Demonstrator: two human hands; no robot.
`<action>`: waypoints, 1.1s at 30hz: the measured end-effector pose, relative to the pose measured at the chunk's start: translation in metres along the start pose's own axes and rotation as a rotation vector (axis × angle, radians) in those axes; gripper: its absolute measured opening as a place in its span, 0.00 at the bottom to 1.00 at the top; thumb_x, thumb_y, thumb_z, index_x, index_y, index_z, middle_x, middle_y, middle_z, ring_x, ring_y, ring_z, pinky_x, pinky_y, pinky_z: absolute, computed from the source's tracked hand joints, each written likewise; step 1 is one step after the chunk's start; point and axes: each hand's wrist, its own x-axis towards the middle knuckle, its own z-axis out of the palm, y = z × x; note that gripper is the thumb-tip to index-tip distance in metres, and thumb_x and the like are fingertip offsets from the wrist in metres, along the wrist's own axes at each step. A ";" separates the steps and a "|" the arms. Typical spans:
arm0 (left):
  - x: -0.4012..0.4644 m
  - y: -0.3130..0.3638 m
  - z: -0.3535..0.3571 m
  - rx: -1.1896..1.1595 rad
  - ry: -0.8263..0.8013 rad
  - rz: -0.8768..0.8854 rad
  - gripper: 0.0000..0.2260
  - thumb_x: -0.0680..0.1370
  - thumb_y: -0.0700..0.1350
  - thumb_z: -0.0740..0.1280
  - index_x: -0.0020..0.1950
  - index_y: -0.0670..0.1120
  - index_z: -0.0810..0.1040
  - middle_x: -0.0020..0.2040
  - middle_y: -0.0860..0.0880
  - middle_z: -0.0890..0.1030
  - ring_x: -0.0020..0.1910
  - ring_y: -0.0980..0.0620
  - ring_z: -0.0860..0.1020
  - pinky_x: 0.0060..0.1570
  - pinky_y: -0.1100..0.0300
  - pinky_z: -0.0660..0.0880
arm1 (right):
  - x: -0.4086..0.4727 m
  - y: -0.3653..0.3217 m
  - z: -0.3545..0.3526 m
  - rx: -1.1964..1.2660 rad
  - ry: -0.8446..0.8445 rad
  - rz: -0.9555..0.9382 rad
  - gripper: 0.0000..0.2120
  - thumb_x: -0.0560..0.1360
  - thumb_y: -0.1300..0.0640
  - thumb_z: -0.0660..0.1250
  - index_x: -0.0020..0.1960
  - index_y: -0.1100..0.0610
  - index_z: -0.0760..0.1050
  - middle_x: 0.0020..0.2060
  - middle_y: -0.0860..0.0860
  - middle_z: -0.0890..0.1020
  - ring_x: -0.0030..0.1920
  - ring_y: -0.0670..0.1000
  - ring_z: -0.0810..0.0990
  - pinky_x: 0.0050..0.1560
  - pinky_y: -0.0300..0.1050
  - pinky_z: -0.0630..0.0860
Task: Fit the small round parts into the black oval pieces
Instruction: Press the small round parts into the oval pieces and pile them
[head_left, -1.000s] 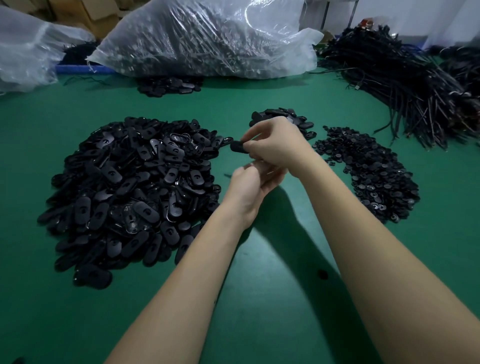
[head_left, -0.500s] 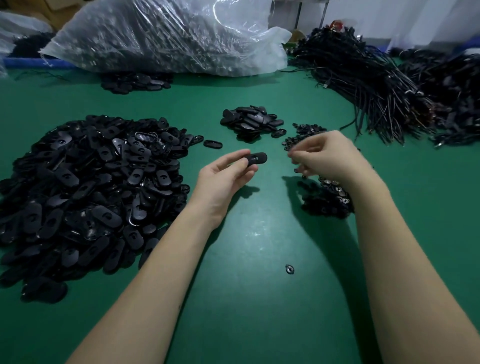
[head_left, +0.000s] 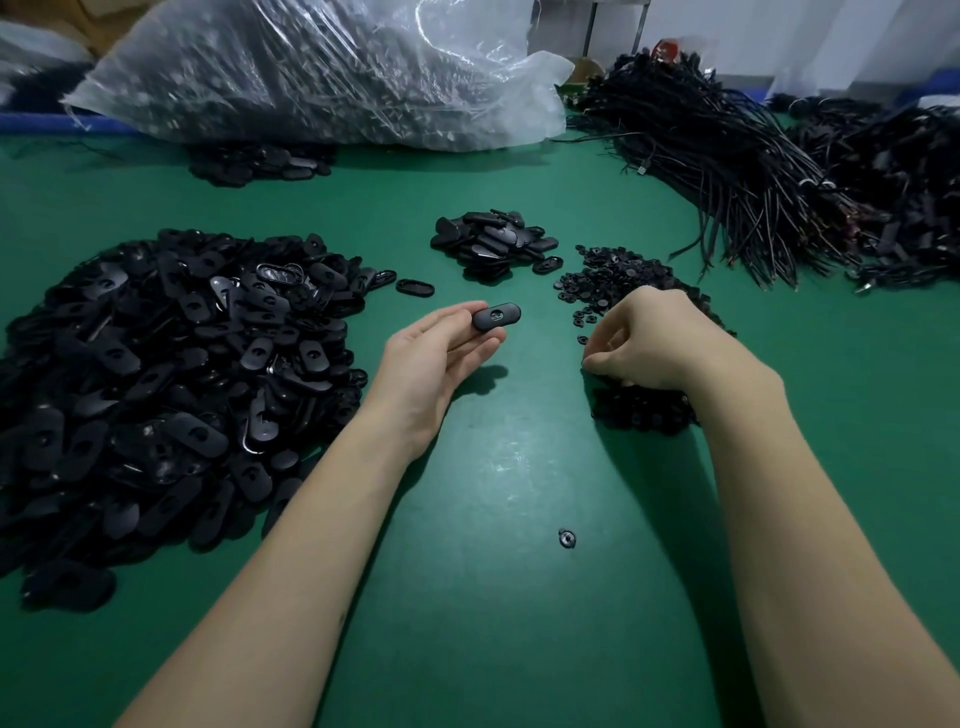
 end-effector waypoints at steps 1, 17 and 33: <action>0.000 0.000 0.000 -0.001 -0.002 -0.001 0.10 0.83 0.36 0.61 0.60 0.35 0.80 0.52 0.41 0.86 0.49 0.49 0.86 0.48 0.64 0.81 | 0.000 -0.002 0.001 -0.027 0.016 -0.004 0.01 0.74 0.55 0.76 0.43 0.50 0.86 0.42 0.49 0.83 0.42 0.47 0.80 0.43 0.44 0.77; 0.001 -0.003 -0.001 0.035 -0.004 0.024 0.04 0.80 0.36 0.68 0.54 0.41 0.80 0.47 0.45 0.87 0.54 0.45 0.85 0.52 0.61 0.81 | -0.006 -0.016 0.006 1.091 -0.140 0.011 0.05 0.76 0.67 0.73 0.52 0.65 0.83 0.45 0.60 0.88 0.44 0.53 0.89 0.43 0.35 0.82; -0.006 -0.001 0.003 0.041 -0.063 0.092 0.05 0.83 0.40 0.65 0.55 0.41 0.78 0.49 0.41 0.87 0.49 0.44 0.86 0.47 0.60 0.82 | -0.008 -0.041 0.019 1.102 -0.153 0.057 0.01 0.76 0.64 0.74 0.47 0.62 0.83 0.38 0.55 0.87 0.37 0.46 0.86 0.36 0.34 0.79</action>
